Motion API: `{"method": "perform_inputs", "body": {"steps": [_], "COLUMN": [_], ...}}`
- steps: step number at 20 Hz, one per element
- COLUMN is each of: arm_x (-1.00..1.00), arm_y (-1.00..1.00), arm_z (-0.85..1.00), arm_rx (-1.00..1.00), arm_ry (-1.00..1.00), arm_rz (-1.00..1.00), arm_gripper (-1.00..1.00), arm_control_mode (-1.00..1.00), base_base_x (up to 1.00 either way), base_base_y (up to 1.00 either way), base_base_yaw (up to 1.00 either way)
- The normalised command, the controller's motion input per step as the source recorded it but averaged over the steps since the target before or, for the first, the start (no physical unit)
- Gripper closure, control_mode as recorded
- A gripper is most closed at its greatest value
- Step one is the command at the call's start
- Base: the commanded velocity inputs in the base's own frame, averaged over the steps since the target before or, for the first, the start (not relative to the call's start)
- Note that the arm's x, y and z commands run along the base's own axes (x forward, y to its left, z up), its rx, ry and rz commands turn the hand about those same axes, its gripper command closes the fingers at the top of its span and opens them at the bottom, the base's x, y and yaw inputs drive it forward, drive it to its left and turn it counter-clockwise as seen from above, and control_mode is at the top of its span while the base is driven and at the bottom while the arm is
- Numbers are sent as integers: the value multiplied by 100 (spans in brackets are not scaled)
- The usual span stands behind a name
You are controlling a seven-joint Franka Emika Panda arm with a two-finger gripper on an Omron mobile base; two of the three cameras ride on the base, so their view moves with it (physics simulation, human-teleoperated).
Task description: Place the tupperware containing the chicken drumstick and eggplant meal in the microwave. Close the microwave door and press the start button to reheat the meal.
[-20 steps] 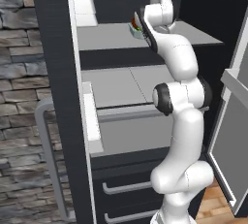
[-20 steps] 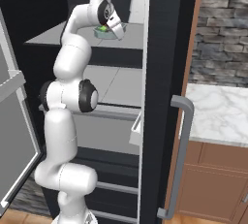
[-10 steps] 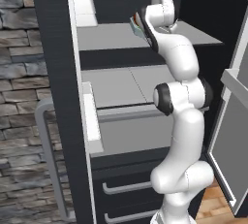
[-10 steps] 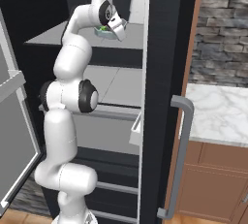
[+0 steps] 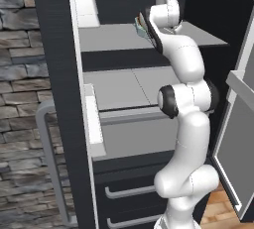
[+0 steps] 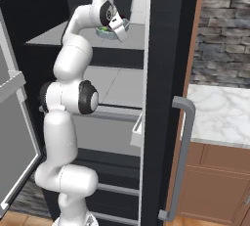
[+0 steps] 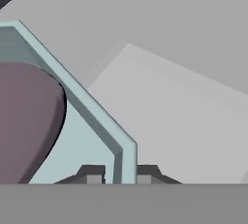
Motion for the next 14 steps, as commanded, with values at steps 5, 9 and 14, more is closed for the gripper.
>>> {"method": "perform_inputs", "body": {"steps": [5,9,14], "arm_x": [-7,-38,-46], "arm_y": [0,5,11], "arm_z": [0,0,0], "arm_rx": [0,-2,-7], "arm_ry": [-1,-6,-17], "arm_rz": [0,0,0], "arm_gripper": [100,100,100], "arm_control_mode": [-100,-100,-100], "base_base_x": [0,0,0], "base_base_y": [0,0,0], "base_base_yaw": [0,0,0]}}
